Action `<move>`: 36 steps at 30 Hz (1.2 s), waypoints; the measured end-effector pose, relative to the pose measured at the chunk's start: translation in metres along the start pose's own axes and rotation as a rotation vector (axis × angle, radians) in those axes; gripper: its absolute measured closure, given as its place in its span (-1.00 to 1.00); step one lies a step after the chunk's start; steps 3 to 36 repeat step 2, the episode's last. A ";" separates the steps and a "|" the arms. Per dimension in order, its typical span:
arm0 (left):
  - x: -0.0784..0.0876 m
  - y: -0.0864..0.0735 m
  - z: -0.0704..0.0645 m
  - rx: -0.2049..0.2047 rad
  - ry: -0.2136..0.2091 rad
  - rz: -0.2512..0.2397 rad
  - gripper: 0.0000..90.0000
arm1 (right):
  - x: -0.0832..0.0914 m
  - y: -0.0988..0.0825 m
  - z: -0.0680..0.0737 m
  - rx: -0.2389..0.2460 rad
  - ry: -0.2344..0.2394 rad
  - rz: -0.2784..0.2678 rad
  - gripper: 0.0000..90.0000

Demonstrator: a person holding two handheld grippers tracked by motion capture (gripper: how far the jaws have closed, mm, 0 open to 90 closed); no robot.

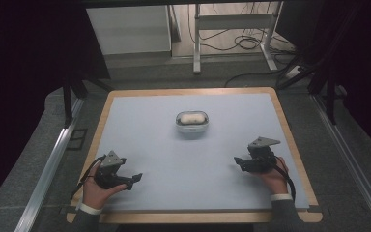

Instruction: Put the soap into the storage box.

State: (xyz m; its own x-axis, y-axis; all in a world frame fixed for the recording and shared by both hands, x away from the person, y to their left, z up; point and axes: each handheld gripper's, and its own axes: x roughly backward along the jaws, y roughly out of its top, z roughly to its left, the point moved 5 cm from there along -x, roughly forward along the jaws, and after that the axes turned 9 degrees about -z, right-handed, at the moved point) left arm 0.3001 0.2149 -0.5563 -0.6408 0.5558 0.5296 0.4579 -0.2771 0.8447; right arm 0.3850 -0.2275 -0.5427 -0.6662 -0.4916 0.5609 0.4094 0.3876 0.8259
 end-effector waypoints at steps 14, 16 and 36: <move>0.000 0.000 0.000 -0.001 0.000 0.001 -0.78 | 0.001 0.001 -0.001 -0.002 -0.011 -0.013 -0.40; 0.000 0.000 0.000 -0.001 0.000 0.001 -0.78 | 0.001 0.001 -0.001 -0.002 -0.011 -0.013 -0.40; 0.000 0.000 0.000 -0.001 0.000 0.001 -0.78 | 0.001 0.001 -0.001 -0.002 -0.011 -0.013 -0.40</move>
